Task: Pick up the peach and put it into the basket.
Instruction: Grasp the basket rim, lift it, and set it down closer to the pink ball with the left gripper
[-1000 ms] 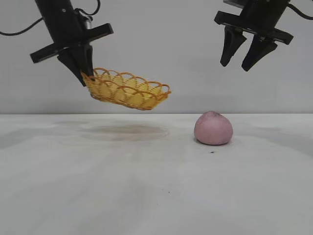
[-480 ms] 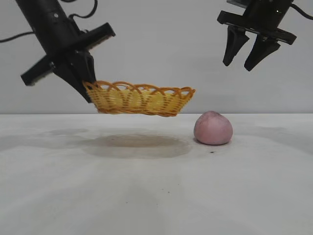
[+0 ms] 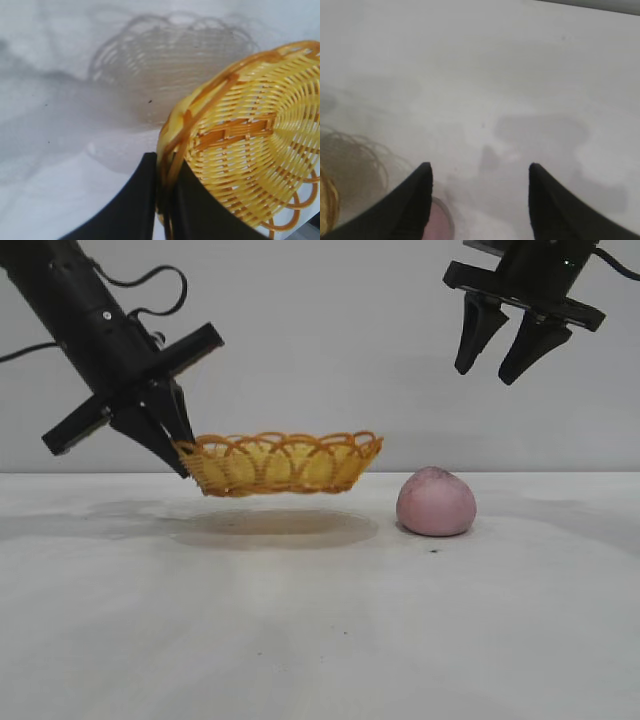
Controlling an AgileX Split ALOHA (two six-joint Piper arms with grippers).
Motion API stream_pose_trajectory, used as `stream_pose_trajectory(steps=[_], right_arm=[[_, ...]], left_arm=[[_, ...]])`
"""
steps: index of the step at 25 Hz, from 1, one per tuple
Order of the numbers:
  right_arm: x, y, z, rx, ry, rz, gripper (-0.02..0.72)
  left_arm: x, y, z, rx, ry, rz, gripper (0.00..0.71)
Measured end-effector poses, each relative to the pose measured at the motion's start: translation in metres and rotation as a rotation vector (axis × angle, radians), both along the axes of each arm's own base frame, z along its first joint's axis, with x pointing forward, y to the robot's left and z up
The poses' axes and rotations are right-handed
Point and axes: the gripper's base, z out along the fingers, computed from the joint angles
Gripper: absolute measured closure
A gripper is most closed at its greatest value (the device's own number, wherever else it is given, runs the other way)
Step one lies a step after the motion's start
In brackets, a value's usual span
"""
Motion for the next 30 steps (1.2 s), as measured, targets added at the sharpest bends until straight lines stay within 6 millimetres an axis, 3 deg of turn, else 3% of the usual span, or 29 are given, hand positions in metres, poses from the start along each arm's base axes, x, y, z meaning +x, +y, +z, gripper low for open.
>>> stream_pose_trajectory(steps=[13,14,16,21,22,26,27,30], right_arm=[[-0.001,0.000,0.000,-0.001,0.011,0.005,0.335],[-0.001,0.000,-0.001,-0.001,0.013,0.006,0.335],[-0.001,0.000,-0.001,-0.001,0.015,0.007,0.335],[-0.002,0.000,-0.001,-0.001,0.020,0.008,0.335],[-0.002,0.000,-0.001,-0.001,0.022,0.009,0.335],[-0.003,0.000,-0.001,-0.002,0.031,0.013,0.335],[-0.003,0.000,-0.001,-0.002,0.034,0.014,0.335],[-0.004,0.000,-0.002,-0.002,0.042,0.018,0.335]], left_arm=[[0.004,-0.004,-0.020,-0.044,0.029,0.031,0.710],[0.004,-0.003,-0.020,-0.042,0.030,0.030,0.655],[0.003,-0.004,-0.020,-0.043,0.035,0.033,0.655],[0.002,-0.004,-0.020,-0.047,0.055,0.041,0.408],[0.002,-0.004,-0.020,-0.047,0.057,0.043,0.384],[0.000,-0.006,-0.018,-0.071,0.090,0.036,0.387],[-0.002,-0.006,-0.018,-0.080,0.103,0.028,0.346],[-0.007,-0.006,-0.012,-0.075,0.136,-0.024,0.362]])
